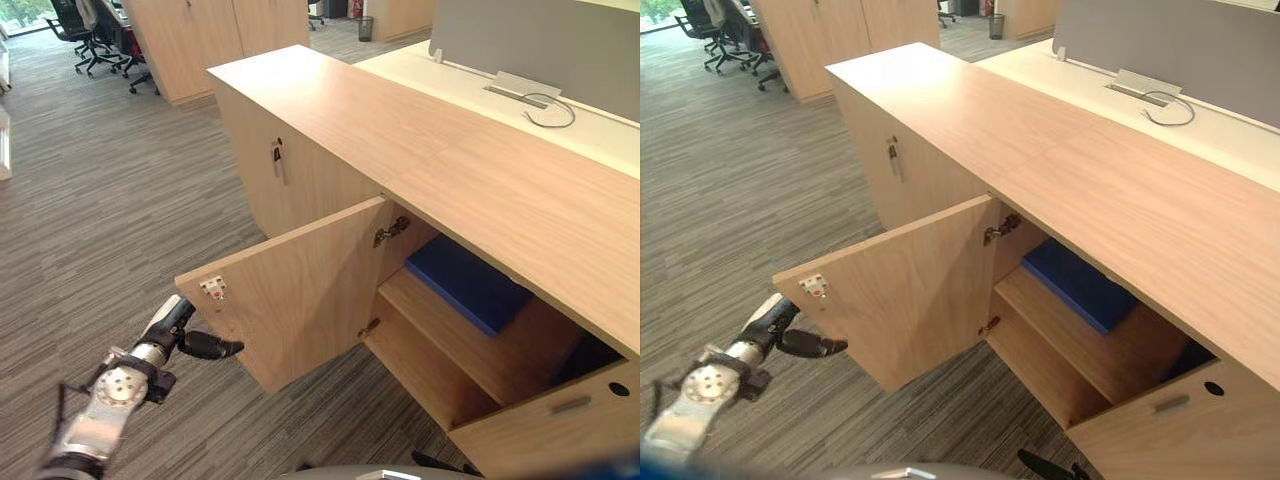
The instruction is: Walk over to the cabinet, pick up the folder, carry it to the office cabinet, place the folder inside the office cabinet, then close the office cabinet door
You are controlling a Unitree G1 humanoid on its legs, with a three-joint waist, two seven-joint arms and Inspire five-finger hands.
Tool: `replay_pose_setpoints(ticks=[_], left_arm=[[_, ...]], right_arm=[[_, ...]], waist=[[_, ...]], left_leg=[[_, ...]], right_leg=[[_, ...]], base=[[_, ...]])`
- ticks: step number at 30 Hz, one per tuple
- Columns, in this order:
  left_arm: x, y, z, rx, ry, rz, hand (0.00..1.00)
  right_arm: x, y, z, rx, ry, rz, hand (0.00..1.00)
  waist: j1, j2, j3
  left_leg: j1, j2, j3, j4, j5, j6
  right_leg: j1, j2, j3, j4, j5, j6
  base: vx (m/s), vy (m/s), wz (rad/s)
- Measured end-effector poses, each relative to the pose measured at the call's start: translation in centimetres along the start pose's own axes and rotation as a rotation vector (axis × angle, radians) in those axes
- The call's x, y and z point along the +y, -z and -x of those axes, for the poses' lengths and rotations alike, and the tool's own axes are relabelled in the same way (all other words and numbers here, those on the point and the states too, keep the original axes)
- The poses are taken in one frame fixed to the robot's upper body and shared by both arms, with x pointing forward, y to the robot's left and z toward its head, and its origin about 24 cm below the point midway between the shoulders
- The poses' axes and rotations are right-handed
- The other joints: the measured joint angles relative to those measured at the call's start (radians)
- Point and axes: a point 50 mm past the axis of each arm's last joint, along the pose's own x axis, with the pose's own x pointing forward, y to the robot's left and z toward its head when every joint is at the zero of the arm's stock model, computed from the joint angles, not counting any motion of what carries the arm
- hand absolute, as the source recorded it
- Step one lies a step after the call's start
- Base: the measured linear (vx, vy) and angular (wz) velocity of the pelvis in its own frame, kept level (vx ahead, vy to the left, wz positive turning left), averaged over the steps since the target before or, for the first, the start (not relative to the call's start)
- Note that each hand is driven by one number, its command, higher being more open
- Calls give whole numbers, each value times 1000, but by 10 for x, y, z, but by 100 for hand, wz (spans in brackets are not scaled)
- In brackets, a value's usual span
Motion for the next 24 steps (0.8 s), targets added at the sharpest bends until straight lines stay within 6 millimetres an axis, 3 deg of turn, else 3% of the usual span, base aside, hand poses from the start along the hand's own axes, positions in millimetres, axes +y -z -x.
replay_pose_setpoints(ticks=[1,3,5,8,10,11,14,15,18,21,23,24], left_arm=[[5,-7,7,8,116,-132,100],[6,-19,18,6,309,-234,100],[-7,-35,29,-17,509,-316,100],[-42,-95,47,-274,788,-382,100],[-48,-118,54,-395,835,-392,100],[-49,-163,71,-647,857,-432,100],[-43,-207,98,-920,830,-503,100],[-40,-217,107,-987,805,-550,100],[-35,-221,112,-1005,782,-578,100],[-33,-220,113,-981,785,-590,100],[-31,-220,115,-986,772,-581,100],[-29,-221,116,-990,760,-587,100]], right_arm=[[1,2,1,4,-9,31,100],[0,5,2,9,-27,82,100],[-3,7,3,7,-38,114,100],[-5,6,5,-12,-64,188,100],[-4,7,5,-11,-75,200,100],[0,12,6,-7,-90,216,100],[1,10,7,-28,-100,269,100],[-8,8,9,-41,-76,303,100],[-30,18,14,1,-36,339,100],[-45,33,20,70,-26,397,100],[-55,41,25,108,-38,473,100],[-62,56,32,186,-93,643,100]], waist=[[6,0,-4],[11,1,-7],[14,8,-13],[15,21,-27],[13,24,-32],[4,10,-43],[-23,12,-54],[-40,18,-65],[-47,38,-77],[-59,39,-77],[-73,28,-73],[-87,12,-72]], left_leg=[[0,0,2,0,-5,2],[-4,3,2,20,-25,7],[-16,11,2,63,-59,10],[-32,11,7,108,-93,22],[-31,8,11,109,-94,21],[-31,6,13,109,-94,21],[-28,6,13,107,-94,21],[-26,6,11,104,-93,21],[-13,0,12,81,-88,15],[23,-13,8,48,-76,6],[36,-17,6,39,-73,2],[40,-17,5,38,-73,1]], right_leg=[[0,-1,-5,0,6,1],[5,-5,-23,4,16,11],[9,-14,-46,11,24,9],[9,-31,-89,12,39,18],[8,-32,-94,7,42,16],[10,-32,-108,1,43,16],[12,-30,-110,0,42,15],[14,-29,-110,0,42,15],[20,-20,-109,-15,41,14],[56,-4,-109,-53,39,16],[69,4,-106,-67,37,18],[73,5,-103,-68,33,19]], base=[[0,0,0],[4,-5,4],[-1,4,3],[26,52,-8],[27,27,-10],[30,9,-6],[9,0,-1],[0,0,0],[-3,-25,-2],[-8,-54,2],[-3,-76,3],[6,-81,0]])
